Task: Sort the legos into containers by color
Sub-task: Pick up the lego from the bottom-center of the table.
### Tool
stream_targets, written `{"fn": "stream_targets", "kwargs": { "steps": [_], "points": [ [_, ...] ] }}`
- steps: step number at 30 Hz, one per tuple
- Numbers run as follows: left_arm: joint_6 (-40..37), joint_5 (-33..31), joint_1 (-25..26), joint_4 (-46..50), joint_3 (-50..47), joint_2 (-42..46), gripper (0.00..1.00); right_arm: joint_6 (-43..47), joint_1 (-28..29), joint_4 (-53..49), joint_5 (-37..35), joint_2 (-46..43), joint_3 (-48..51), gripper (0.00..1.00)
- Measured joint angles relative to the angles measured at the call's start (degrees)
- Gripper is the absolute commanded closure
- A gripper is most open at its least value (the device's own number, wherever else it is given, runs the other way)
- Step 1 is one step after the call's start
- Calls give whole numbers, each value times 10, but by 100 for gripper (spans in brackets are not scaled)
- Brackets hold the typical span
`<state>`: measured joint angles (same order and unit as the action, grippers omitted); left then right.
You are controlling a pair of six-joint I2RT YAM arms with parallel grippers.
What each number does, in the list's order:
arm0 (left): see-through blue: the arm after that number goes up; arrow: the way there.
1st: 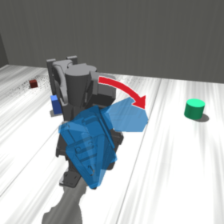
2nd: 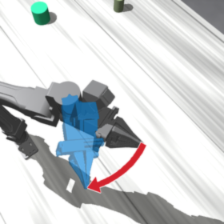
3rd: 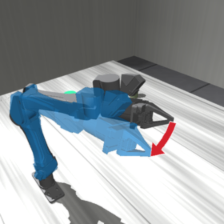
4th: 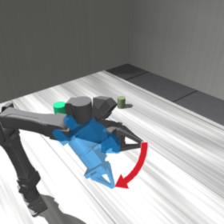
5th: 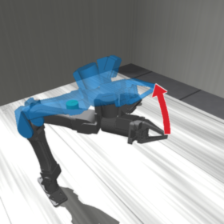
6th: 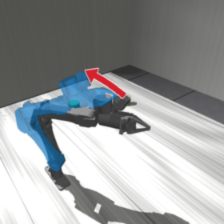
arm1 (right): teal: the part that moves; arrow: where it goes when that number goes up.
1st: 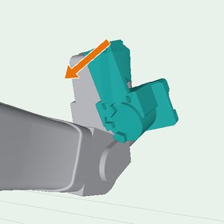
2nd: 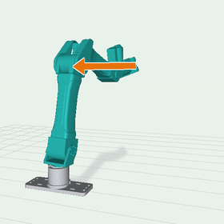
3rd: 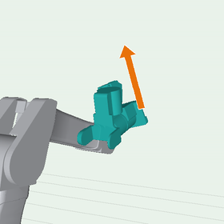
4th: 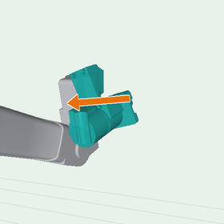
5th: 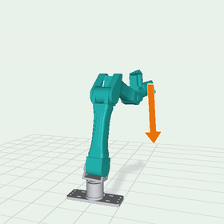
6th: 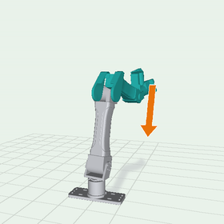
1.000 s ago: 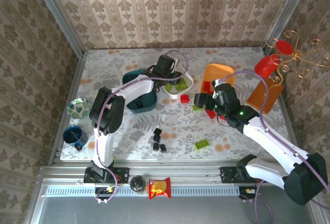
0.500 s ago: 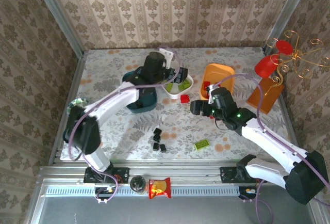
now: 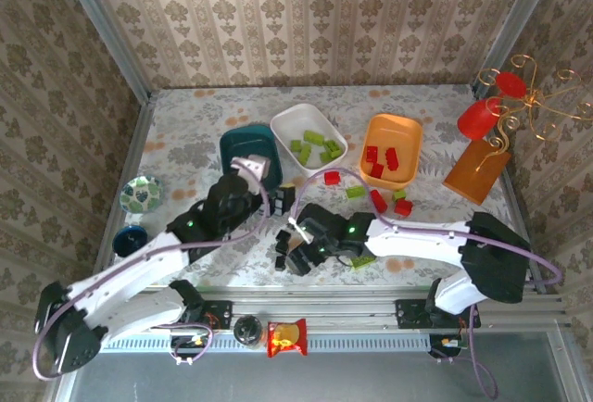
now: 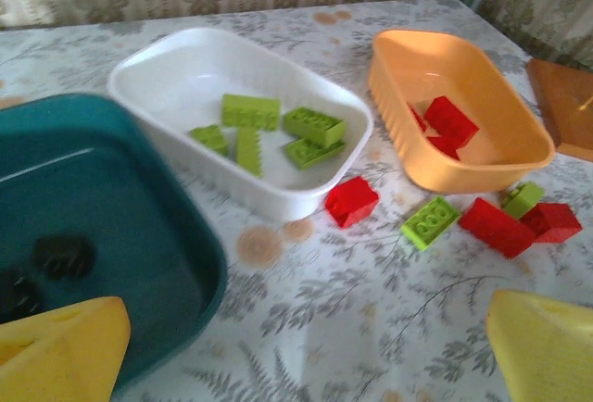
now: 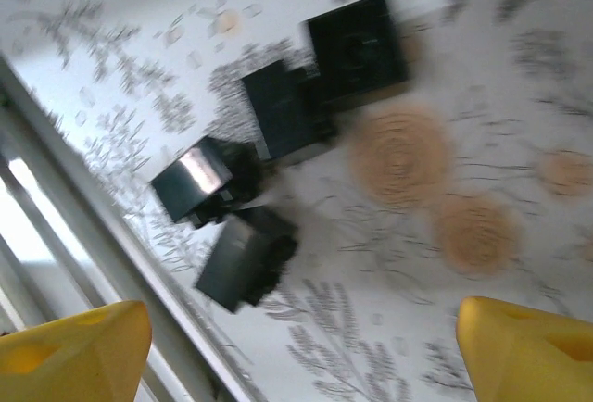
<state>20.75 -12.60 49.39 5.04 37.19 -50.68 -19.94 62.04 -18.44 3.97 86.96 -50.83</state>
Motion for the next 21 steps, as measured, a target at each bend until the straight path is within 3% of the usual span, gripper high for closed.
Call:
{"fn": "stream_targets", "kwargs": {
  "steps": [8, 21],
  "points": [
    [48, -45, 5, 86, -58, 153, 0, 23, 43, -2, -11, 79, -40, 28],
    [67, -59, 6, 131, -68, 165, 0, 21, 34, -6, -24, 106, -36, 71]
  ]
}}
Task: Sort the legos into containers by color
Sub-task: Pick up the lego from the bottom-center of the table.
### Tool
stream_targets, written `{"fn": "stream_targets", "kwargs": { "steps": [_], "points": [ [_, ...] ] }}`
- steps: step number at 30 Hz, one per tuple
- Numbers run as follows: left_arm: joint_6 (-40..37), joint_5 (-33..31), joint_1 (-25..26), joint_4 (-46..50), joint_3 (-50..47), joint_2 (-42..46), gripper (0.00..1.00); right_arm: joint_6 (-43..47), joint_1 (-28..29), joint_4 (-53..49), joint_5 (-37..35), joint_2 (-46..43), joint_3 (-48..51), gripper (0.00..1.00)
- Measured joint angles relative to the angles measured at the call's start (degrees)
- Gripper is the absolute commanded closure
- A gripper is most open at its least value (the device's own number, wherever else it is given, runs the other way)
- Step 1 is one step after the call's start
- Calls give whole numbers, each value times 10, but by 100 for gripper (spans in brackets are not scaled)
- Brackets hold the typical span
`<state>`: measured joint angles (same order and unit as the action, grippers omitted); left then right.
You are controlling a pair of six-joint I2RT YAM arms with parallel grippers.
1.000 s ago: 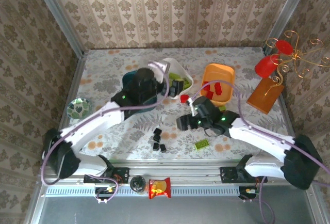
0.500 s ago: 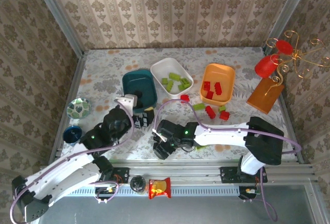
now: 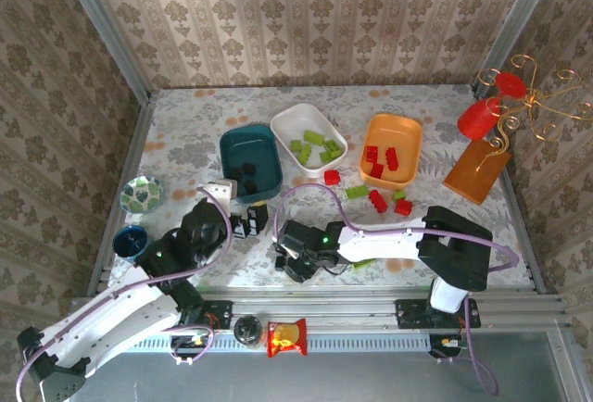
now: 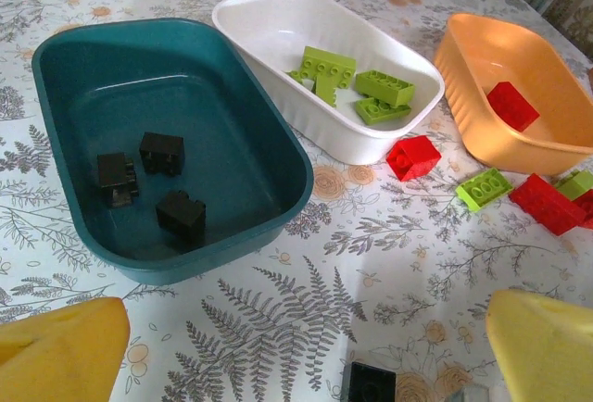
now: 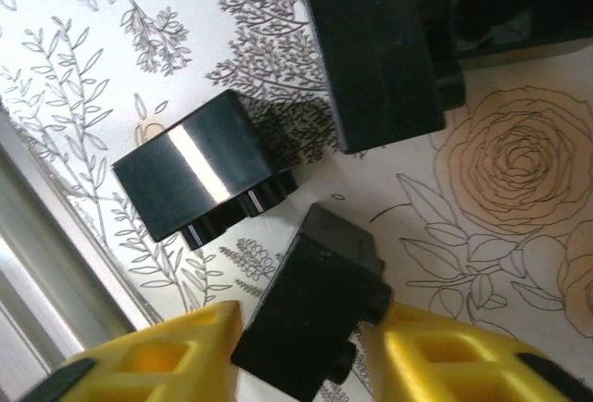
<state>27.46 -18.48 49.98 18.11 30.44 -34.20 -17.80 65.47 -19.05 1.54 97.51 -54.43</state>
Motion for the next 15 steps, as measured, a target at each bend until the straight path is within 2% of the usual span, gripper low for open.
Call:
{"fn": "stream_targets", "kwargs": {
  "steps": [2, 6, 11, 15],
  "points": [
    [0, 0, 0, 0, 0, -6, 0, -1, -5, 10, 2, -5, 7, 77],
    [0, 0, 3, 0, -1, -13, 0, -3, -18, 22, 4, -30, 34, 84],
    [0, 0, 3, -1, -3, -13, 0, -3, -48, 19, 13, -99, 71, 85],
    [0, 0, 3, -1, -9, -2, 0, 2, -101, 6, 23, -160, 63, 85]
  ]
}}
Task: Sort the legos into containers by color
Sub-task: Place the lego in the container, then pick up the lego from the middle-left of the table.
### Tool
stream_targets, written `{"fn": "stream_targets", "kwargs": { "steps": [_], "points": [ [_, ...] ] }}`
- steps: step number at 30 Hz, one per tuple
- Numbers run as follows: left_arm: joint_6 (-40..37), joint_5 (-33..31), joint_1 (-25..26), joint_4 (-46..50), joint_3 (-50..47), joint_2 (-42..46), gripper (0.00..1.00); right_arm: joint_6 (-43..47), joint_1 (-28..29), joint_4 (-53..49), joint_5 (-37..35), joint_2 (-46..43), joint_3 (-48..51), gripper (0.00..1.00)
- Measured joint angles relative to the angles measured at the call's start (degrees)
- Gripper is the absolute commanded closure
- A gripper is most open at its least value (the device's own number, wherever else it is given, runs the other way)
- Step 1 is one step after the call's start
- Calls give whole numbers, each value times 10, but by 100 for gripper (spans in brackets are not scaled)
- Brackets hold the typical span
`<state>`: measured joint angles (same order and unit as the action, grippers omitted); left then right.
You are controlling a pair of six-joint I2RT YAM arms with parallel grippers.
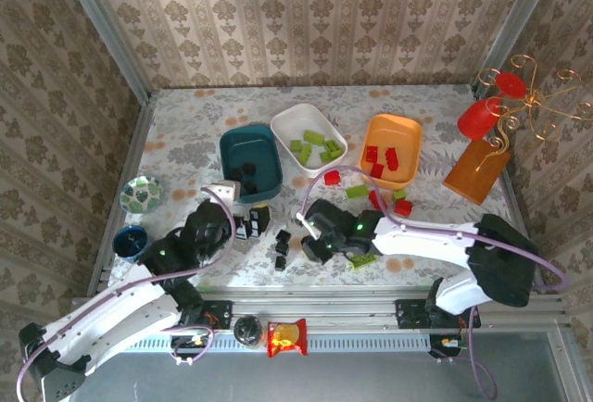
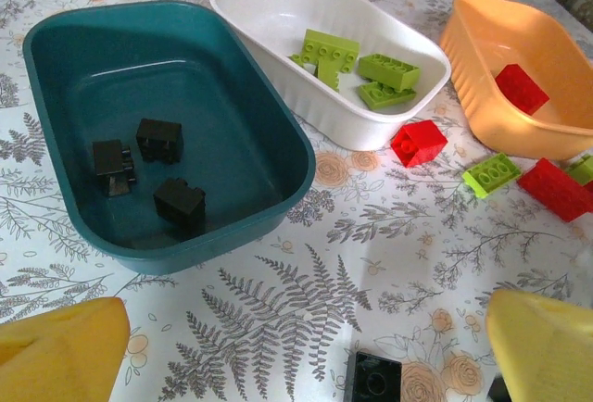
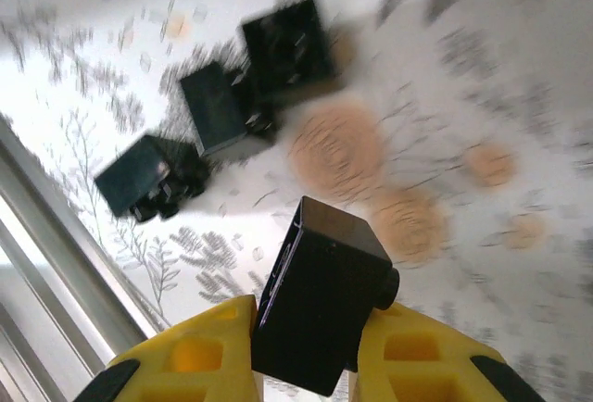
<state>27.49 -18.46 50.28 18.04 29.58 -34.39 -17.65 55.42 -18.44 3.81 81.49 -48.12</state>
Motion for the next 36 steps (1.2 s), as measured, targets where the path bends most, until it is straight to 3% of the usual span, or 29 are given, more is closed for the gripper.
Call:
{"fn": "stream_targets", "kwargs": {
  "steps": [6, 16, 18, 22, 24, 29, 36],
  "points": [
    [14, -1, 0, 0, -29, 43, 0, 28, -90, -10, 27, 23, -139, 85],
    [30, 2, 0, 20, -30, 52, 2, 46, -139, -19, 86, 334, -511, 82],
    [33, 4, 0, 29, -30, 50, 3, 47, -142, -43, 88, 394, -573, 74],
    [38, 11, 1, 43, -30, 40, 3, 42, -144, -79, 89, 465, -647, 40],
    [39, 17, 3, 49, -30, 35, 3, 38, -145, -89, 89, 477, -660, 33],
    [39, 36, 7, 52, -30, 11, 4, 27, -147, -84, 86, 463, -653, 29],
    [39, 82, 48, 40, -28, -79, 15, -10, -151, -9, 45, 281, -431, 26]
  ]
}}
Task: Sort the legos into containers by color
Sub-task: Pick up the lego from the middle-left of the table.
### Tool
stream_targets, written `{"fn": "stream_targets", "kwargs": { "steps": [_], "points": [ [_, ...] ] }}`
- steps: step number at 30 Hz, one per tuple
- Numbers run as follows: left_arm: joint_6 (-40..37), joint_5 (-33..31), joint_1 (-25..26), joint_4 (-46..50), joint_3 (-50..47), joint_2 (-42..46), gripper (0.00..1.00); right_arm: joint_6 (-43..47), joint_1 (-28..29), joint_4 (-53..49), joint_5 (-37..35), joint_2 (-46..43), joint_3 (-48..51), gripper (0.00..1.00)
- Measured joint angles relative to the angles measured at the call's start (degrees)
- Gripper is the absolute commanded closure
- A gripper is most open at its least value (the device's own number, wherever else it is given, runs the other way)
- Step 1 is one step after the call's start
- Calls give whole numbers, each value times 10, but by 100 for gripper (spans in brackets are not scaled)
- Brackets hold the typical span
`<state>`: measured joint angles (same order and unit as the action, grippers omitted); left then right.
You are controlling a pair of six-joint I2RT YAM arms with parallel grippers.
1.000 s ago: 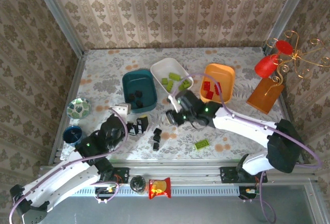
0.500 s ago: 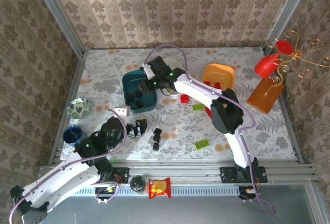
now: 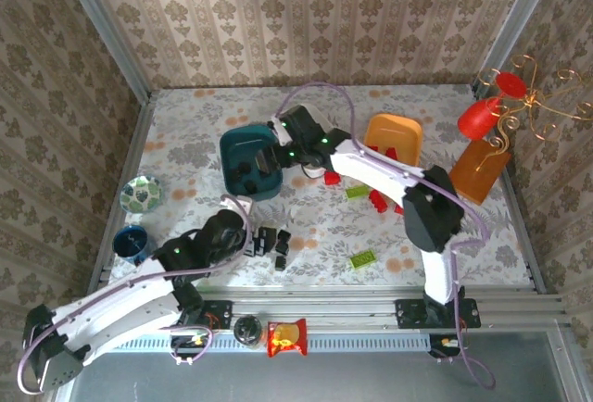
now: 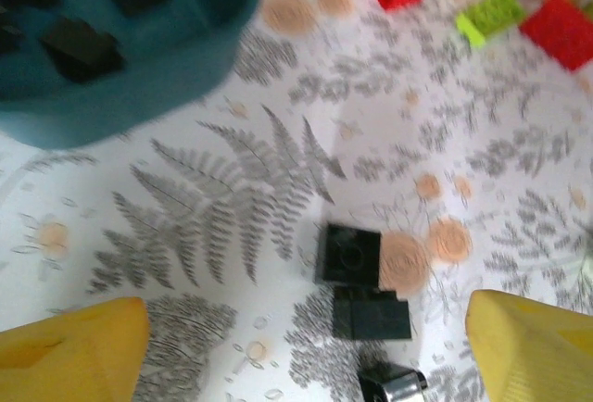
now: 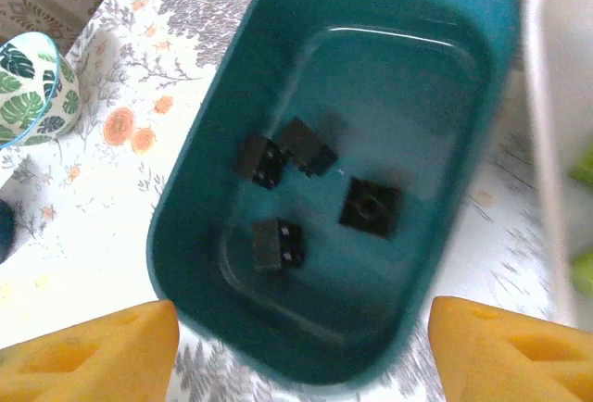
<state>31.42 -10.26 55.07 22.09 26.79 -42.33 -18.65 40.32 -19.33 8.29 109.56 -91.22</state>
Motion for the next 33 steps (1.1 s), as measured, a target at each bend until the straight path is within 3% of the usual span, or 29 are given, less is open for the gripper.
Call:
{"fn": "stream_targets", "kwargs": {
  "steps": [6, 12, 23, 29, 33],
  "points": [
    [3, 29, 71, -11, 15, -119, 28, -26, -7, 62, -46, -154, 184, 25],
    [11, 35, 102, -15, 20, -193, 37, -41, -7, 76, -65, -222, 301, 25],
    [24, 45, 120, -20, 36, -295, 56, -43, -7, 89, -80, -330, 352, 24],
    [31, 47, 120, -22, 36, -296, 70, -43, -7, 91, -82, -340, 355, 24],
    [34, 45, 120, -8, 37, -265, 72, -45, -7, 91, -82, -340, 361, 24]
  ]
}}
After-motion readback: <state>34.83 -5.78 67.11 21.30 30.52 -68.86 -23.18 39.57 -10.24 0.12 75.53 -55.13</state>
